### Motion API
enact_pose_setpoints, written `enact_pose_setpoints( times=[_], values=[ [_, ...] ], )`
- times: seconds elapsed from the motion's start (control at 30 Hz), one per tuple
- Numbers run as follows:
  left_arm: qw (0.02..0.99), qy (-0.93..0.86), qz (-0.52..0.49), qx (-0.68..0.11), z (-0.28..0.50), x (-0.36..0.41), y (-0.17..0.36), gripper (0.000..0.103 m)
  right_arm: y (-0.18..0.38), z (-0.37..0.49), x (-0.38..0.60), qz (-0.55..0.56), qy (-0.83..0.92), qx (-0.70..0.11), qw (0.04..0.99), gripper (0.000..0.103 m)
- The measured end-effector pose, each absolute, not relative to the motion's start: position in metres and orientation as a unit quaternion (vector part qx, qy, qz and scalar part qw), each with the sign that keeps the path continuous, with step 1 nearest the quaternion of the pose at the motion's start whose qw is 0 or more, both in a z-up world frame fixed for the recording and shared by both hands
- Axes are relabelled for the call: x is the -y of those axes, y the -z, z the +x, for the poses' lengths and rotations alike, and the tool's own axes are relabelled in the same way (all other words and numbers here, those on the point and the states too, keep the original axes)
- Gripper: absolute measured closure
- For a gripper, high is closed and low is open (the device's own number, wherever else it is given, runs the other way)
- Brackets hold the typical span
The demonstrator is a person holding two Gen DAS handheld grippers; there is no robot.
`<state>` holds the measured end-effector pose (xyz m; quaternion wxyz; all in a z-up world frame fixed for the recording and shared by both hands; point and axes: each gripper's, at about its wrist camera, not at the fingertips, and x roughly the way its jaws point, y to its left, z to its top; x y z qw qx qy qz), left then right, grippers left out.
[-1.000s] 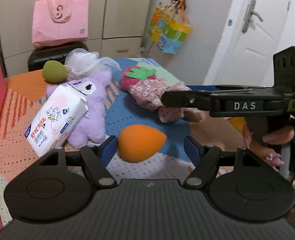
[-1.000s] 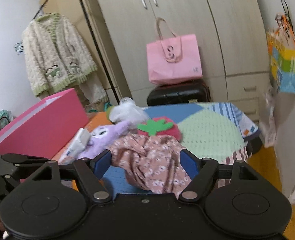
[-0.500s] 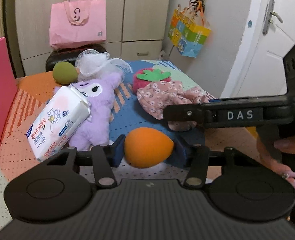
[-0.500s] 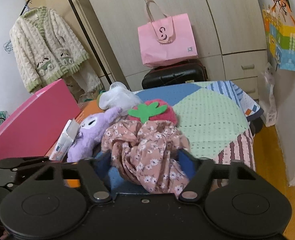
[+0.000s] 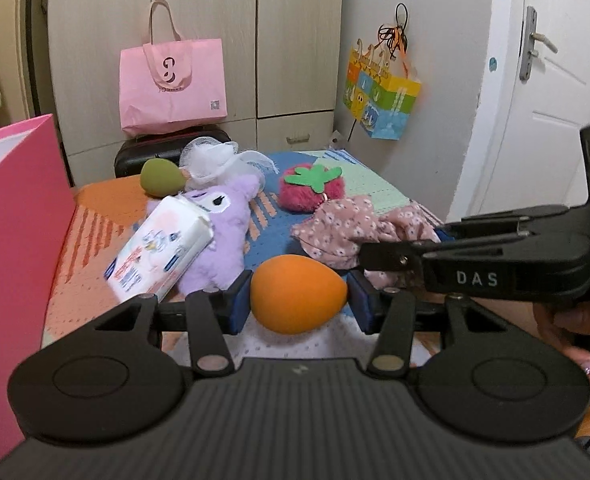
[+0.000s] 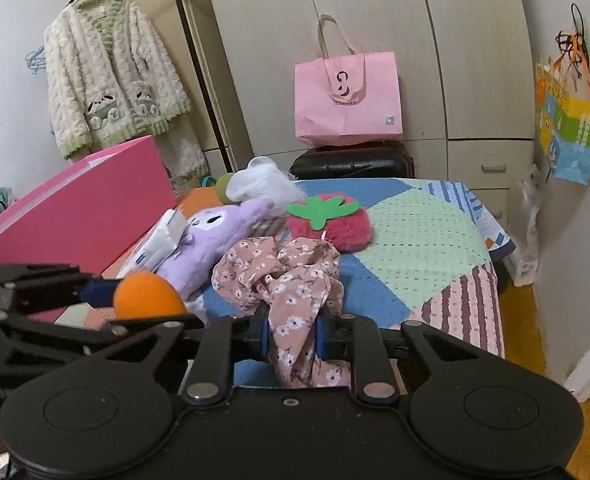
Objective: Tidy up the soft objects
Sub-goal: 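Close the left gripper on the orange sponge while the right gripper grasps the pink floral cloth, then lift and carry the sponge with the left gripper over the pink box while the right gripper carries the cloth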
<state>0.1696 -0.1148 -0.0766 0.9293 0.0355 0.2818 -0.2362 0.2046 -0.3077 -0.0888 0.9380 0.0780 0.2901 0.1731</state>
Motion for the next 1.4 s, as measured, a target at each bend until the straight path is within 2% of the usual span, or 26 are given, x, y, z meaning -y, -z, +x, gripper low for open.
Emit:
enact_pose_setpoints(
  times=[0.9,1.23,1.4],
  values=[
    [0.913,0.225,-0.008,-0.341,0.096,0.034,0.057,0.054,0.049,0.108,0.241,0.029,-0.266,-0.321,0.908,0.079],
    [0.912,0.221,-0.032,-0.345,0.08,-0.028,0.032,0.053,0.022,0.103,0.201,0.031,-0.33,-0.331,0.883,0.079],
    [0.921,0.215,-0.053,-0.321,0.077,-0.068,0.01,0.053,0.002,0.111,0.174,0.032,-0.37,-0.321,0.871,0.078]
  ],
)
